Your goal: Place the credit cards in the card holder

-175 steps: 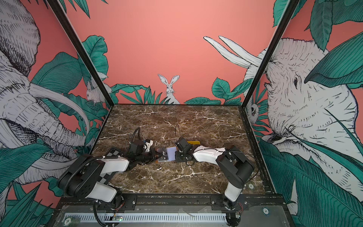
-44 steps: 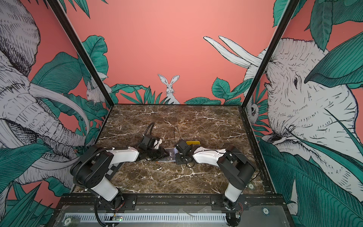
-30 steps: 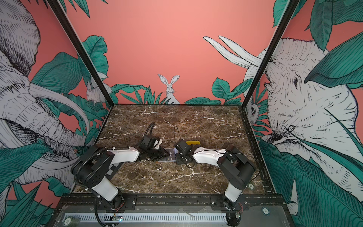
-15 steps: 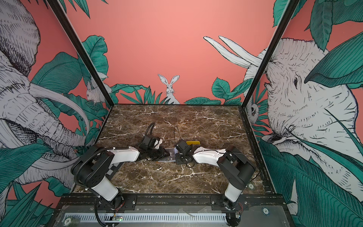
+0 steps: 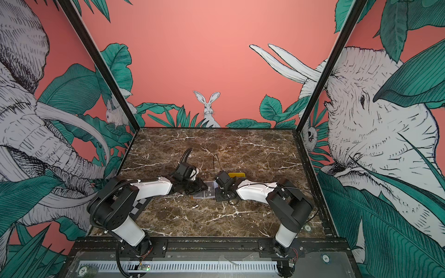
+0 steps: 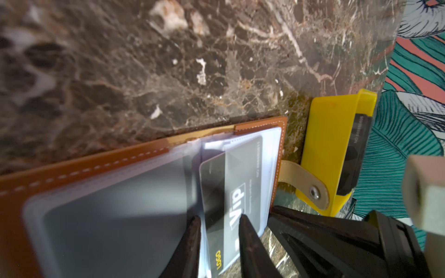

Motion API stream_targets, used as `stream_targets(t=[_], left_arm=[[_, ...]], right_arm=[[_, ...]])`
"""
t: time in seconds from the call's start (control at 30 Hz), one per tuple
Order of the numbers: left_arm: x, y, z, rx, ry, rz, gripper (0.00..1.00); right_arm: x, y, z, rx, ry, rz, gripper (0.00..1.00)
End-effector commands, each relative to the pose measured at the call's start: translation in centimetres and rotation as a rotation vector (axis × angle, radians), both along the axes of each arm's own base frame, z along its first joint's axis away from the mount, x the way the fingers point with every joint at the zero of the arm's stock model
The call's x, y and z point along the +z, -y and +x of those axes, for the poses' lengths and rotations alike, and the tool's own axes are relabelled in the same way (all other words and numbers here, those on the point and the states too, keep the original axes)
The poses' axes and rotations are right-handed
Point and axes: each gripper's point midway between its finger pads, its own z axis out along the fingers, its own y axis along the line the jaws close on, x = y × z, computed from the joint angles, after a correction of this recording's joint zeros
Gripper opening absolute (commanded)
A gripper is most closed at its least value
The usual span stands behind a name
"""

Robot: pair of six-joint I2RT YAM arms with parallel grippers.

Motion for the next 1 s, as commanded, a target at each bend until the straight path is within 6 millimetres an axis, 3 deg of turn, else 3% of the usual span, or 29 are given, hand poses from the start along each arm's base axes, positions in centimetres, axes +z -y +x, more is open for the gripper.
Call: stream_targets(t=[0.0,0.27,0.83,0.97], left_arm=[[-0.7,-0.8,0.3,0.020,-0.003,0.056,0.30],[0.4,0.3,0.6,-0.014,0.029,0.026,0.22],[1.1,1.4,0.4,-0.069,0.042,0.025,0.25],[0.7,0.9,0.2,-0.066,0.032,0.058,0.24]], right_arm=[[-0.3,0.3,0.0,-0.009,-0.006,-0.018,0.09],[-0.5,0.3,-0.1,-0.009,-0.011,-0.022,0.09],[-0.5,0.3,-0.1,-0.009,-0.013,-0.022,0.09],[-0.3,0.2,0.0,-0.009,-0.011,-0.019,0.09]])
